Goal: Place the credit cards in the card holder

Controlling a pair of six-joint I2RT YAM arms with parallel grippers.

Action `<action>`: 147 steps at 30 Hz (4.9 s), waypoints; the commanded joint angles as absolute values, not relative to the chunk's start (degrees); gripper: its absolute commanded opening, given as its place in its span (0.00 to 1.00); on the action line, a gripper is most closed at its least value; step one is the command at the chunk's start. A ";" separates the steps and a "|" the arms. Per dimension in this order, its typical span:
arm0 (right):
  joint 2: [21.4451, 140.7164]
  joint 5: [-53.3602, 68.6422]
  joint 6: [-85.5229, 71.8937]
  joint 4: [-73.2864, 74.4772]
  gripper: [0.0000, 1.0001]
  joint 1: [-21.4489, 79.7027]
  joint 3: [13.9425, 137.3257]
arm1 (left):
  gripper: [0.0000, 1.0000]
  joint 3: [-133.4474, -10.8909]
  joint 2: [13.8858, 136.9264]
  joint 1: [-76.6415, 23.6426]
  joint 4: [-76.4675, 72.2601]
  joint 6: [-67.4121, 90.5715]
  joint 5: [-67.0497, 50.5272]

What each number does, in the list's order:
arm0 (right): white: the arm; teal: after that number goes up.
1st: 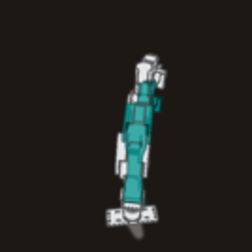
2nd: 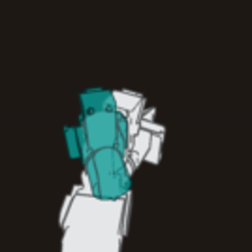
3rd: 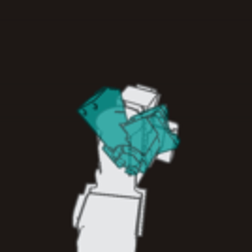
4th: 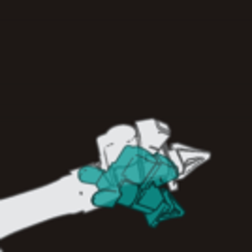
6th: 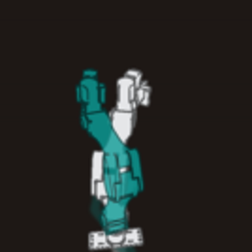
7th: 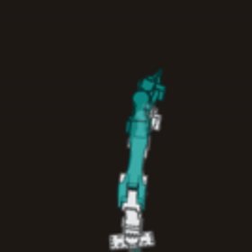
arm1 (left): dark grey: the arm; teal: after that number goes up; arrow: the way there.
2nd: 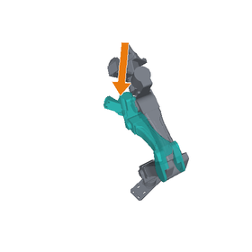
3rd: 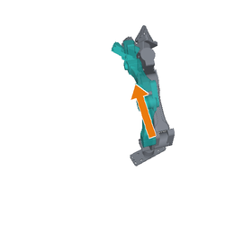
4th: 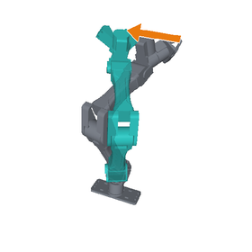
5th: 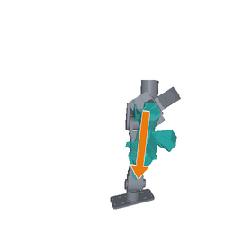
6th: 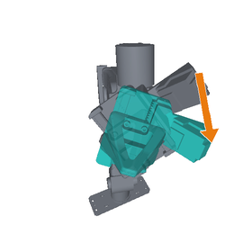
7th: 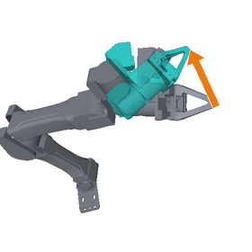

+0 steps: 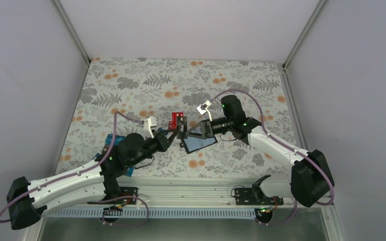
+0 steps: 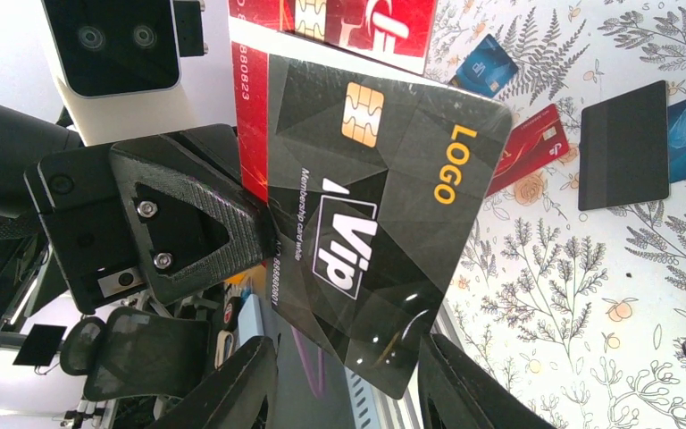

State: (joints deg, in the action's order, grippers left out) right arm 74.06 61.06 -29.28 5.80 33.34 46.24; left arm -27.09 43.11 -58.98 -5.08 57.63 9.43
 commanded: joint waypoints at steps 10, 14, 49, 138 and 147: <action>74.27 58.52 -27.21 9.05 0.41 34.16 48.52 | 0.02 -29.18 42.84 -59.09 -6.60 57.17 9.36; 73.81 57.77 -26.91 10.25 0.42 33.76 48.69 | 0.02 -29.74 43.02 -59.11 -4.75 57.04 10.38; 74.14 64.29 -32.13 2.05 0.30 32.97 45.81 | 0.02 -28.83 43.97 -59.07 -7.91 57.37 9.83; 84.49 43.65 -21.26 13.37 0.04 18.42 39.73 | 0.70 -28.56 71.58 -25.29 11.71 38.33 -15.96; 86.74 42.58 -21.61 9.47 0.04 19.67 38.66 | 0.84 -34.82 75.46 -36.82 9.41 39.47 -11.58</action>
